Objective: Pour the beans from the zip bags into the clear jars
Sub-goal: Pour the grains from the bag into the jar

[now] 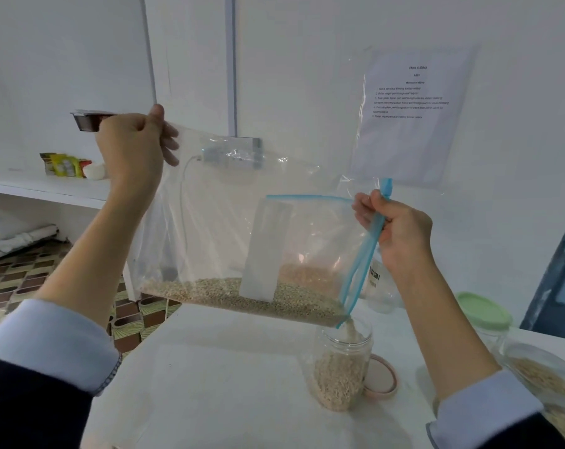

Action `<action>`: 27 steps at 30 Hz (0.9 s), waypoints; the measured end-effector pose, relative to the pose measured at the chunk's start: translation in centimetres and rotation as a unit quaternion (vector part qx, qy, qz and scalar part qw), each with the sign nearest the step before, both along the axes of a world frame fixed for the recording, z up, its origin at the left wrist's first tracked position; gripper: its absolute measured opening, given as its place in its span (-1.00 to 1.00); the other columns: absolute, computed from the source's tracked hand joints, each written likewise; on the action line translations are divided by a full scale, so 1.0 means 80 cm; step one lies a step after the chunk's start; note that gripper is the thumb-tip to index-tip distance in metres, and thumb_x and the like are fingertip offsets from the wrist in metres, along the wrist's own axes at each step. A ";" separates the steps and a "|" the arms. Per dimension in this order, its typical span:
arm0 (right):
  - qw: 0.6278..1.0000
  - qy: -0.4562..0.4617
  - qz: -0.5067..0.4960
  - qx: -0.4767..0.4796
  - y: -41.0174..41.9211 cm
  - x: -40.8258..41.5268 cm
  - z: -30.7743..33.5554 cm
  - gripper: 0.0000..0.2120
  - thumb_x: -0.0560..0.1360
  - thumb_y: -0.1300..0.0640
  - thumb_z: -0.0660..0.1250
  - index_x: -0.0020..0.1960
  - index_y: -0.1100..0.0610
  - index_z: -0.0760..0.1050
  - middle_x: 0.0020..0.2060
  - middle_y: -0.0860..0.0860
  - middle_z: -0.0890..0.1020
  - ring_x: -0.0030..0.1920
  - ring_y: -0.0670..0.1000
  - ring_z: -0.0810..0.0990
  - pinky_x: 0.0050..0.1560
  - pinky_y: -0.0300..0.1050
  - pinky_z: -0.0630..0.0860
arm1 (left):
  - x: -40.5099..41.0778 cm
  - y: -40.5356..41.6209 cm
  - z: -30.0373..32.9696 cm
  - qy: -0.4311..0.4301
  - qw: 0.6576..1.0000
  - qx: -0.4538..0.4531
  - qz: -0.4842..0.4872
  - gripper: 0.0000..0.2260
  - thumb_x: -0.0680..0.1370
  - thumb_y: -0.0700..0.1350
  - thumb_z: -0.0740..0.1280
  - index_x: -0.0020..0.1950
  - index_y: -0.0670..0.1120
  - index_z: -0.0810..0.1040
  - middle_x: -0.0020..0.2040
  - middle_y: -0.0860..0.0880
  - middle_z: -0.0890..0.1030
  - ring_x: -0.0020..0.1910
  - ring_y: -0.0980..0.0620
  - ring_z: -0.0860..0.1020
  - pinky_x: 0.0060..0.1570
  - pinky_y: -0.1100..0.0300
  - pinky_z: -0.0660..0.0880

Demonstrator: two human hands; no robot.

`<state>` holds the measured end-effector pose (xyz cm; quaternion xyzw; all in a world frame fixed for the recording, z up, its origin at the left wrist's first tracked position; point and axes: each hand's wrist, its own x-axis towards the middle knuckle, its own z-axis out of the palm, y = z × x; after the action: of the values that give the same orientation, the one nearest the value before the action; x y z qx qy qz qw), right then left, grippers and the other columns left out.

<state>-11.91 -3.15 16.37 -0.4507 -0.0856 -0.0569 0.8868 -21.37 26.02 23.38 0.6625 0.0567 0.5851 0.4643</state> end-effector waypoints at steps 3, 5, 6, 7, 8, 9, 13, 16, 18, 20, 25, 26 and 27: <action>1.000 0.002 0.002 0.014 -0.001 -0.001 -0.001 -0.91 0.47 0.30 0.39 -0.13 0.35 0.57 -0.27 0.14 0.70 -0.25 0.06 0.69 -0.06 -0.11 0.61 | 0.004 0.000 0.003 -0.005 1.000 -0.024 -0.006 -0.64 0.62 -0.01 0.21 -0.36 -0.05 0.52 -0.54 0.11 0.54 -0.56 0.07 0.46 -0.44 0.27 0.38; 1.000 -0.005 0.007 -0.002 0.001 -0.002 -0.002 -0.92 0.47 0.30 0.39 -0.15 0.34 0.57 -0.28 0.14 0.69 -0.25 0.06 0.69 -0.06 -0.11 0.63 | 0.007 -0.002 0.004 -0.007 0.999 -0.035 -0.008 -0.63 0.61 -0.02 0.22 -0.38 -0.05 0.51 -0.56 0.12 0.52 -0.58 0.10 0.43 -0.47 0.28 0.36; 1.000 -0.008 0.011 -0.010 0.003 -0.004 -0.003 -0.92 0.46 0.30 0.40 -0.16 0.34 0.57 -0.28 0.14 0.69 -0.25 0.06 0.69 -0.05 -0.11 0.63 | 0.008 -0.004 0.005 -0.007 0.999 -0.039 -0.008 -0.63 0.61 -0.03 0.23 -0.39 -0.06 0.50 -0.57 0.12 0.51 -0.60 0.11 0.41 -0.49 0.28 0.35; 1.000 -0.008 0.013 -0.010 0.004 -0.005 -0.003 -0.91 0.46 0.30 0.40 -0.15 0.35 0.57 -0.28 0.14 0.69 -0.24 0.07 0.69 -0.05 -0.11 0.63 | 0.009 -0.005 0.005 -0.011 0.999 -0.046 -0.010 -0.63 0.60 -0.04 0.24 -0.40 -0.06 0.50 -0.57 0.12 0.50 -0.60 0.12 0.39 -0.51 0.28 0.35; 1.000 -0.007 0.011 -0.004 0.003 -0.005 -0.003 -0.91 0.46 0.30 0.40 -0.13 0.35 0.57 -0.27 0.14 0.69 -0.24 0.07 0.69 -0.05 -0.11 0.62 | 0.009 -0.006 0.006 -0.015 0.998 -0.053 -0.014 -0.64 0.60 -0.05 0.26 -0.41 -0.06 0.50 -0.57 0.12 0.50 -0.60 0.12 0.38 -0.51 0.26 0.35; 1.000 -0.006 0.008 0.003 0.002 -0.004 -0.003 -0.90 0.46 0.30 0.40 -0.12 0.35 0.57 -0.26 0.15 0.69 -0.24 0.07 0.69 -0.05 -0.11 0.62 | 0.009 -0.006 0.006 -0.019 0.998 -0.059 -0.018 -0.64 0.59 -0.06 0.27 -0.41 -0.07 0.50 -0.56 0.11 0.50 -0.60 0.12 0.37 -0.52 0.25 0.35; 1.000 -0.010 0.015 -0.002 -0.001 -0.003 -0.001 -0.89 0.46 0.30 0.40 -0.14 0.38 0.57 -0.28 0.15 0.69 -0.24 0.07 0.69 -0.05 -0.10 0.63 | 0.009 -0.009 0.007 -0.025 0.997 -0.064 -0.032 -0.64 0.58 -0.06 0.29 -0.42 -0.08 0.49 -0.59 0.11 0.47 -0.61 0.12 0.35 -0.54 0.27 0.32; 1.000 -0.008 0.004 0.006 0.000 -0.003 -0.002 -0.89 0.46 0.31 0.40 -0.12 0.38 0.57 -0.29 0.15 0.68 -0.25 0.07 0.68 -0.03 -0.09 0.62 | 0.012 -0.014 0.009 -0.040 0.996 -0.075 -0.037 -0.62 0.57 -0.04 0.30 -0.45 -0.07 0.47 -0.58 0.09 0.46 -0.59 0.11 0.34 -0.53 0.26 0.31; 1.000 -0.012 0.011 0.001 0.000 -0.004 -0.002 -0.90 0.46 0.31 0.40 -0.17 0.36 0.56 -0.31 0.14 0.67 -0.26 0.07 0.68 -0.06 -0.10 0.62 | 0.015 -0.015 0.010 -0.042 0.996 -0.074 -0.034 -0.62 0.57 -0.03 0.30 -0.45 -0.06 0.47 -0.58 0.10 0.45 -0.58 0.11 0.35 -0.51 0.27 0.31; 1.000 -0.006 0.003 0.017 -0.001 -0.004 -0.002 -0.91 0.45 0.32 0.40 -0.19 0.35 0.56 -0.31 0.15 0.67 -0.27 0.07 0.68 -0.05 -0.10 0.62 | 0.016 -0.015 0.010 -0.045 0.996 -0.070 -0.031 -0.62 0.56 -0.01 0.29 -0.46 -0.04 0.47 -0.61 0.11 0.44 -0.55 0.11 0.36 -0.44 0.25 0.33; 1.000 -0.004 0.014 0.000 0.002 -0.001 -0.002 -0.90 0.45 0.32 0.40 -0.19 0.36 0.56 -0.27 0.17 0.67 -0.25 0.08 0.68 -0.05 -0.10 0.63 | 0.020 -0.017 0.006 -0.049 0.997 -0.044 -0.031 -0.61 0.56 0.00 0.28 -0.47 -0.02 0.46 -0.60 0.14 0.45 -0.53 0.15 0.36 -0.28 0.25 0.38; 1.000 -0.002 0.011 0.006 0.002 0.000 -0.001 -0.90 0.45 0.32 0.40 -0.20 0.36 0.55 -0.26 0.17 0.66 -0.27 0.07 0.67 -0.06 -0.10 0.63 | 0.020 -0.017 0.007 -0.052 0.997 -0.043 -0.026 -0.61 0.56 0.00 0.28 -0.48 -0.02 0.45 -0.60 0.14 0.46 -0.52 0.16 0.36 -0.26 0.25 0.39; 1.000 -0.001 0.011 0.009 0.002 0.002 0.000 -0.89 0.46 0.32 0.40 -0.21 0.36 0.55 -0.27 0.17 0.66 -0.28 0.06 0.67 -0.06 -0.11 0.63 | 0.020 -0.017 0.007 -0.056 0.997 -0.042 -0.022 -0.61 0.56 0.00 0.28 -0.48 -0.01 0.44 -0.59 0.14 0.47 -0.52 0.16 0.37 -0.25 0.26 0.40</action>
<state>-11.72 -3.02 16.33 -0.4414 -0.0910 -0.0489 0.8914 -19.74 24.67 23.97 0.6095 0.0404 0.6085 0.5065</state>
